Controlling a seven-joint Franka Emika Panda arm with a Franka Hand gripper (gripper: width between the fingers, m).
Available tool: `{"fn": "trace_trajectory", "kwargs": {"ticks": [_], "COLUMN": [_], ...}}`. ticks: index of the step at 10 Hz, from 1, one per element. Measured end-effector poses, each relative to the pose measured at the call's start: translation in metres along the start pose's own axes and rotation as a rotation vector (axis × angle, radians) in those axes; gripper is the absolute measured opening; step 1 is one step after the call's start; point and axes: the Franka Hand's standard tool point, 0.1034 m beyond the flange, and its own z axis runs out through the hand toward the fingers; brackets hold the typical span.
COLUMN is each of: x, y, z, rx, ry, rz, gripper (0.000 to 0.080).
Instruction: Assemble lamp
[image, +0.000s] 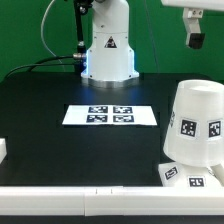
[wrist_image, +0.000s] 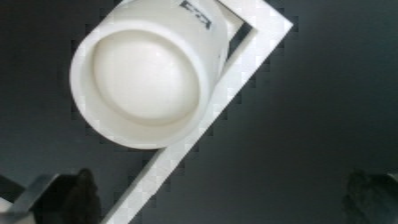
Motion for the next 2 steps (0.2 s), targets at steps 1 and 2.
{"fn": "trace_trajectory", "kwargs": {"ticks": [1, 2], "x": [-0.0002, -0.0001], "y": [-0.0001, 0.0000], "z": [0.0002, 0.0004], "rx": [0.000, -0.001], "ry": [0.000, 0.000], "rz": [0.000, 0.000], "gripper": [0.0698, 0.0698]}}
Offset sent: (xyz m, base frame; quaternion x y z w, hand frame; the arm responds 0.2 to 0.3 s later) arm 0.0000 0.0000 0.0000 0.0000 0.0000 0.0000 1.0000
